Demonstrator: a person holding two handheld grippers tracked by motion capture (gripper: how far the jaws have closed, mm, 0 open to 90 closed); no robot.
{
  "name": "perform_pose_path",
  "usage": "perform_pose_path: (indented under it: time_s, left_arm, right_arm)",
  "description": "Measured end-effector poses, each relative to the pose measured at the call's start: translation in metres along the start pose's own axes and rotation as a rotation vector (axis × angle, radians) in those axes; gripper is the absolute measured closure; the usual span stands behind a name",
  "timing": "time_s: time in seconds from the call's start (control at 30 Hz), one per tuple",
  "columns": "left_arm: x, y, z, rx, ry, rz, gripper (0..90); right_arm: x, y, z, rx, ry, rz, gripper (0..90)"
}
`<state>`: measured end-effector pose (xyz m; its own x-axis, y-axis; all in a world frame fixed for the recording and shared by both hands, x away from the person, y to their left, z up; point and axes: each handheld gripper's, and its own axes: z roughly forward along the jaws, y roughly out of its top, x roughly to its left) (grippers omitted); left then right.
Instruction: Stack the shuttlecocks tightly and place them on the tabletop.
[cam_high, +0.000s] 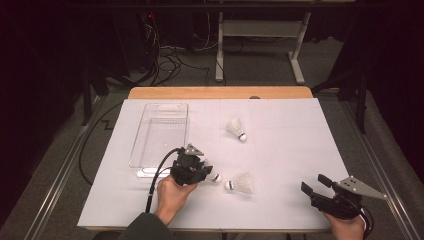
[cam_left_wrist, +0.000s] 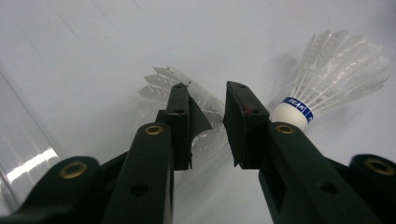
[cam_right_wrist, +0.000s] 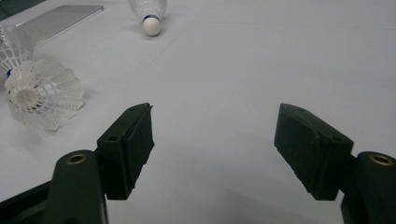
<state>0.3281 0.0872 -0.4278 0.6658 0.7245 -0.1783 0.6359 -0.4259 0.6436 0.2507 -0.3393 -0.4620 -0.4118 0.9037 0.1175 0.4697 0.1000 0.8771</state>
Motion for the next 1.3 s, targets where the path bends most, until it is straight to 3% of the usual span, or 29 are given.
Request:
perform_pose_path:
  time_s: [0.37, 0.63, 1.03, 1.3]
  left_arm:
    - [-0.002, 0.003, -0.004, -0.013, -0.076, -0.002, 86.0]
    - [-0.004, 0.003, -0.005, -0.023, -0.109, 0.01, 89.2]
    - [-0.003, 0.014, -0.014, -0.044, -0.081, 0.044, 89.4]
    - [-0.002, 0.028, -0.017, -0.026, -0.036, 0.086, 89.4]
  right_arm:
    - [0.0, 0.0, 0.0, 0.0, 0.003, 0.002, 28.6]
    - [0.0, 0.0, 0.0, 0.002, 0.0, -0.002, 28.7]
    - [0.0, 0.0, 0.0, 0.004, 0.0, -0.002, 28.8]
    - [0.0, 0.0, 0.0, 0.003, -0.001, -0.005, 28.9]
